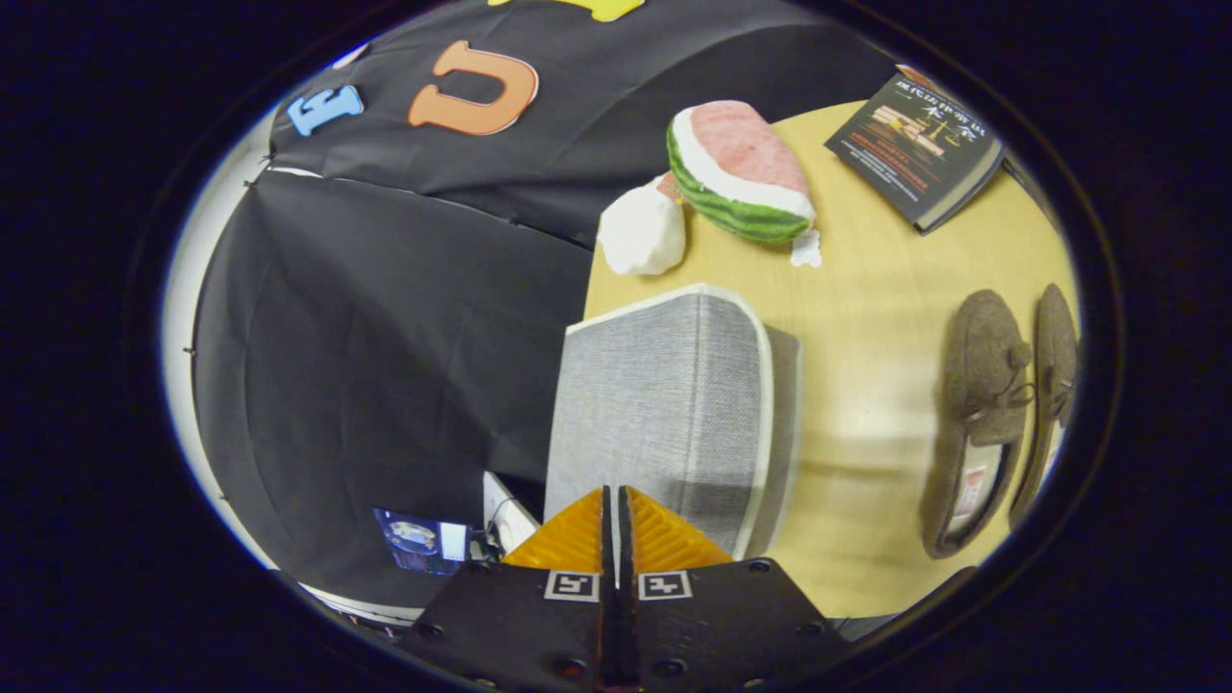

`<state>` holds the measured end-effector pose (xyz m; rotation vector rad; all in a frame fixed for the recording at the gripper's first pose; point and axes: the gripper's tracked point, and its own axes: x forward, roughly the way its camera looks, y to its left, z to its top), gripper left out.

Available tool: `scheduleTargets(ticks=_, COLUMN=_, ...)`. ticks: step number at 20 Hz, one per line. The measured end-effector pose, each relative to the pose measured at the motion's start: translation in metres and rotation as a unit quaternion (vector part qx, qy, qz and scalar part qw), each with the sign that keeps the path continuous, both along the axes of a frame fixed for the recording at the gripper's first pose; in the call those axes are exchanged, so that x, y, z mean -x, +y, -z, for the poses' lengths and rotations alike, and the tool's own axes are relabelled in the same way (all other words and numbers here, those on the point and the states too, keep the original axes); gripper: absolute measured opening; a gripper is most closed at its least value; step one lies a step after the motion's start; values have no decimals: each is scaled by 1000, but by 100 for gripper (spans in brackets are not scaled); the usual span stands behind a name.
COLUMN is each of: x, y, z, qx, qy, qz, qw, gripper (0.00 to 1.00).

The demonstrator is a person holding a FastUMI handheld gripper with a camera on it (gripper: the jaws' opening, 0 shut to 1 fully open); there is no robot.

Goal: Open the storage box then place both shoes into the box .Put the left shoe in first, then the right shoe, with the right side of both shoes facing outward in a uniform manner.

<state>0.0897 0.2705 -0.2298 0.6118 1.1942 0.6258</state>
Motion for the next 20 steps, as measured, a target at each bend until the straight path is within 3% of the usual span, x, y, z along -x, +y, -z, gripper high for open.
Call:
scheduleTargets(ticks=3, x=-7, y=-10, z=8, qx=24, qy=-6, qz=6, qw=1000, gripper=3)
scheduleTargets(ticks=8, x=-6, y=-15, z=30, qx=32, qy=-15, qz=-22, qw=999, gripper=66)
scheduleTargets(ticks=10, x=-8, y=-20, z=46, qx=47, qy=-12, qz=-27, qw=998, gripper=79)
scheduleTargets(ticks=16, x=-10, y=-13, z=69, qx=-68, qy=56, qz=-19, qw=996, gripper=88)
scheduleTargets(ticks=20, x=-6, y=-3, z=56, qx=-135, qy=61, qz=-27, qw=989, gripper=50)
